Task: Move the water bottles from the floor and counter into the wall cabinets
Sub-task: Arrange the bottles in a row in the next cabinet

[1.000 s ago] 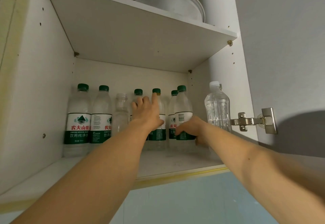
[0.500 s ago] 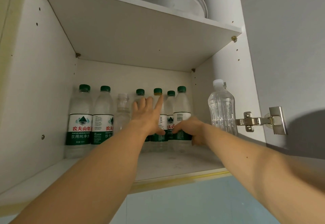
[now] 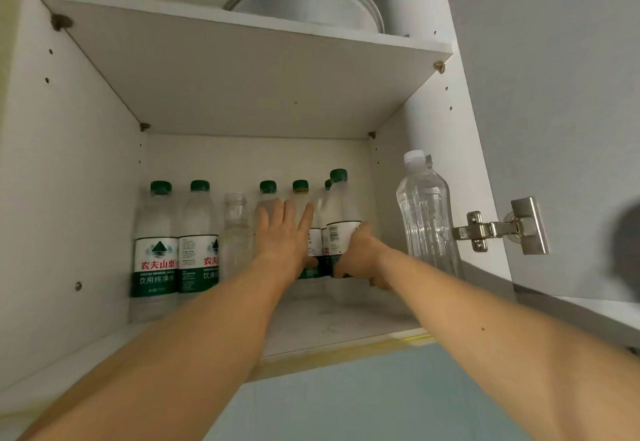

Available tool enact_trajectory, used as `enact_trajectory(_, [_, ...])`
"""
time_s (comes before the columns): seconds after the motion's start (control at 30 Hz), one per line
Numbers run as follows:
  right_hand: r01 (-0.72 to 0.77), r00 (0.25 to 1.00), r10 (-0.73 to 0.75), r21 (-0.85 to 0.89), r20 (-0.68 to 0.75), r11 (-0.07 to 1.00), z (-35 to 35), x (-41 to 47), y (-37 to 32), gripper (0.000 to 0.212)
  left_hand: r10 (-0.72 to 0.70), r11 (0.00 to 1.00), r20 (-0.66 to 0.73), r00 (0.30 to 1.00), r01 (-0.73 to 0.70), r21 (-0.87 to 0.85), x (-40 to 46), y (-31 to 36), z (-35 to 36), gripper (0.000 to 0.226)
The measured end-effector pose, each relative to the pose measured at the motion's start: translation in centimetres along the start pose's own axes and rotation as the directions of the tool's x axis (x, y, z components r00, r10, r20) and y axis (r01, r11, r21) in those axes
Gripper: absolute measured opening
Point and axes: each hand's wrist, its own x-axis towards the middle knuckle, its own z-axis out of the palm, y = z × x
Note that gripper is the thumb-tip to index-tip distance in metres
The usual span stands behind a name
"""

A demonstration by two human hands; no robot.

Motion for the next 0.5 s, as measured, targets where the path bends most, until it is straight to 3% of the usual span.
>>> enact_trajectory(0.07, [0.0, 1.0, 0.0, 0.0, 0.009, 1.0, -0.3, -0.2, 0.1, 0.098, 0.012, 0.997, -0.042, 0.999, -0.016, -0.078, -0.1, -0.3, -0.2, 0.106])
enact_trajectory(0.13, [-0.006, 0.998, 0.002, 0.081, 0.055, 0.997, -0.5, -0.3, 0.2, 0.083, 0.02, 0.969, -0.158, 0.987, -0.058, -0.24, 0.0, -1.0, -0.6, 0.085])
enact_trajectory(0.2, [-0.038, 0.99, 0.01, 0.202, 0.139, 0.979, -0.7, -0.6, 0.1, 0.06, -0.044, 0.868, -0.258, 0.965, -0.09, -0.487, 0.2, -1.9, -1.3, 0.06])
enact_trajectory(0.23, [-0.038, 0.989, 0.006, 0.218, 0.145, 0.975, -0.8, -0.8, 0.0, 0.054, -0.095, 0.76, -0.23, 0.969, -0.078, -0.645, 0.3, -2.3, -1.8, 0.058])
enact_trajectory(0.33, [0.025, 0.989, -0.051, 0.192, 0.136, 0.981, -0.8, -1.5, -0.3, 0.05, -0.059, 0.352, 0.028, 0.998, 0.047, -0.935, -0.1, -2.7, -3.0, 0.084])
enact_trajectory(0.43, [0.051, 0.985, -0.086, 0.222, 0.15, 0.974, -0.6, -2.4, -0.7, 0.06, -0.03, 0.216, 0.096, 0.995, 0.101, -0.971, -0.5, -3.0, -3.6, 0.109])
enact_trajectory(0.5, [0.101, 0.986, -0.123, 0.185, 0.112, 0.978, -0.7, -3.2, -1.0, 0.066, -0.017, 0.163, 0.094, 0.995, 0.096, -0.982, -0.6, -3.4, -3.8, 0.11])
